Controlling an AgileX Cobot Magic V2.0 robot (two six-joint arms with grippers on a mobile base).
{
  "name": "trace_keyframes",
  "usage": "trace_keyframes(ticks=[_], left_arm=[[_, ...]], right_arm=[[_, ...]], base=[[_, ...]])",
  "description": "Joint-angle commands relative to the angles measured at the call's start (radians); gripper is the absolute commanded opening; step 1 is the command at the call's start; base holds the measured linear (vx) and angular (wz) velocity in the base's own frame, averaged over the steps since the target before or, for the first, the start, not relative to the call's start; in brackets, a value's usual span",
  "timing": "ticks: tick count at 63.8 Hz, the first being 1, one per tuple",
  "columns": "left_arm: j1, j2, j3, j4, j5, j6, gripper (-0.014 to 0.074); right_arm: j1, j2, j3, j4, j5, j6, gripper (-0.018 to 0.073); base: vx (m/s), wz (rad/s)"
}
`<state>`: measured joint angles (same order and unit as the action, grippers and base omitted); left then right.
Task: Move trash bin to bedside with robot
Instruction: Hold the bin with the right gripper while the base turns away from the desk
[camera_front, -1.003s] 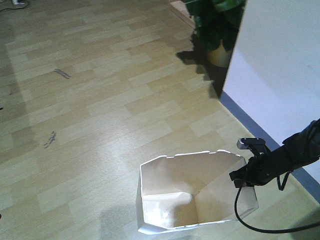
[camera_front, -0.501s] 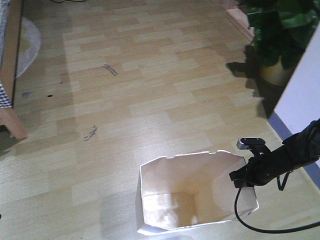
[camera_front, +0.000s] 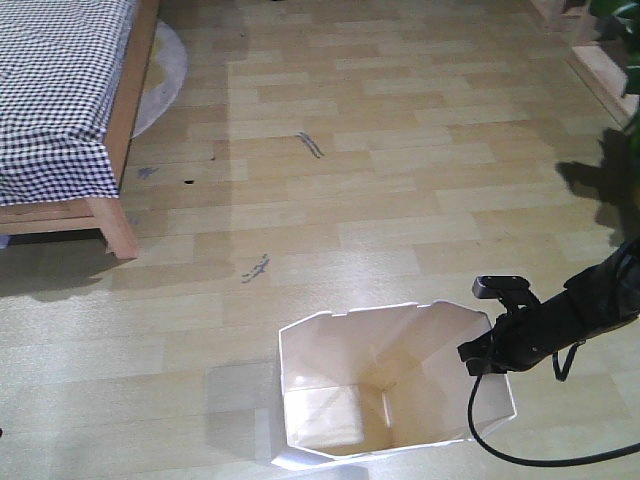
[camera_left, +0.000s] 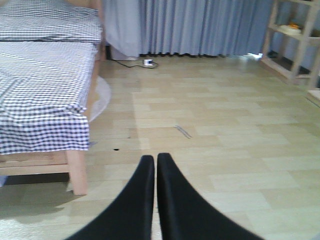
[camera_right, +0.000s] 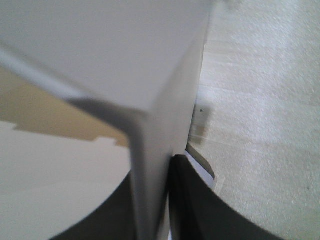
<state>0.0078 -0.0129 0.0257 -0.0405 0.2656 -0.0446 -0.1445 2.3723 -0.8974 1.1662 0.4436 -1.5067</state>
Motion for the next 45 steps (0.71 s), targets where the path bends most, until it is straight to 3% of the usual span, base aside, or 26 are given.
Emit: trace_keyframes(ticks=[1,19,45], left_arm=[[0.0,-0.014,0.012,-0.004,-0.069,-0.006,-0.0006],[0.0,-0.014,0.012,-0.004,-0.069,-0.006,-0.0006],[0.0,-0.014,0.012,-0.004,-0.069,-0.006,-0.0006]], right_arm=[[-0.004,-0.075,-0.009,0.042,0.182,-0.005,-0.0005],[-0.004,-0.075,-0.009,0.042,0.183,-0.005,-0.0005],[-0.004,-0.075,-0.009,0.042,0.183,-0.005,-0.0005]], base=[[0.17,0.33],[0.19,0.16],[0.24,-0.07]])
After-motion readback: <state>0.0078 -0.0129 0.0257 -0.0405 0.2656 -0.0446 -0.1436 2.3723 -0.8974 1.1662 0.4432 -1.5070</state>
